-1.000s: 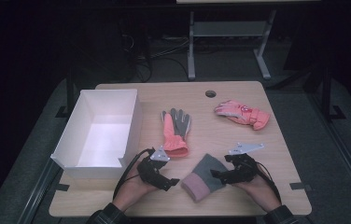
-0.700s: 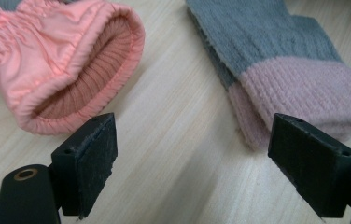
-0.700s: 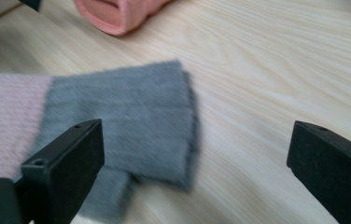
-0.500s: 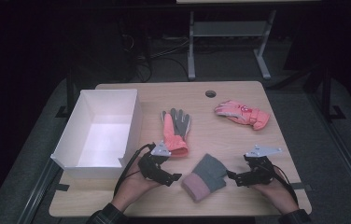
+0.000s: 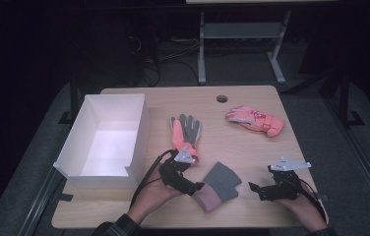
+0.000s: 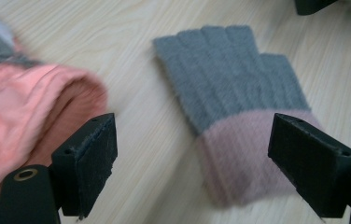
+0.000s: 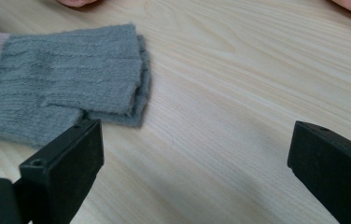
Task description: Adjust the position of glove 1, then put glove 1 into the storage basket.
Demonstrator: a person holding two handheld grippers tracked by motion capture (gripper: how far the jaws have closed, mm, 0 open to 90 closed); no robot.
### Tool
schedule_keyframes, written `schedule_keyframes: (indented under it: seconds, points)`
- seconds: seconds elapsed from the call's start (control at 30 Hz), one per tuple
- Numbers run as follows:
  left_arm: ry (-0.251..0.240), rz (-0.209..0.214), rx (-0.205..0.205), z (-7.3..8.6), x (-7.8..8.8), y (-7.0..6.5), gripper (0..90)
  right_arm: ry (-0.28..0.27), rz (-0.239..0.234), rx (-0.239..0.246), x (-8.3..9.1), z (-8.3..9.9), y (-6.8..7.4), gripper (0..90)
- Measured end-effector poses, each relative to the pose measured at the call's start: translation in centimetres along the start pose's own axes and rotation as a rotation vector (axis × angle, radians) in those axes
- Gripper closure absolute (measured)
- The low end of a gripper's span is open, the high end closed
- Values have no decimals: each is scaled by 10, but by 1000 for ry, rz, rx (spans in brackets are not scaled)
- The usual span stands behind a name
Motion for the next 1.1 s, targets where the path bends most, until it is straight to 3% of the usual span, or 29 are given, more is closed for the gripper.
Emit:
schedule_keyframes:
  seconds: [0.2,0.6,0.8,0.93,1.1]
  points:
    - [21,31,-20,-11,-16,-6,152,2,1,0,-2,0,-1,32]
    - [53,67,-15,-21,-49,-14,137,9,9,9,-4,0,-3,33]
    - [104,56,-18,-17,-64,-12,131,8,18,22,-4,-1,-3,33]
    - [115,44,-15,-14,-69,-12,131,8,21,27,-4,-1,-3,33]
    - [109,61,18,-11,-72,-11,131,9,24,24,-4,-1,-4,33]
Point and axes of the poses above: each handheld gripper's, and its own axes: x roughly backward along the jaws, z roughly out of its underside, y roughly to its left, the point moved 4 cm from there along -x, roughly forward along the jaws, and after that the axes turned 12 degrees about z, right-handed, at the moved point
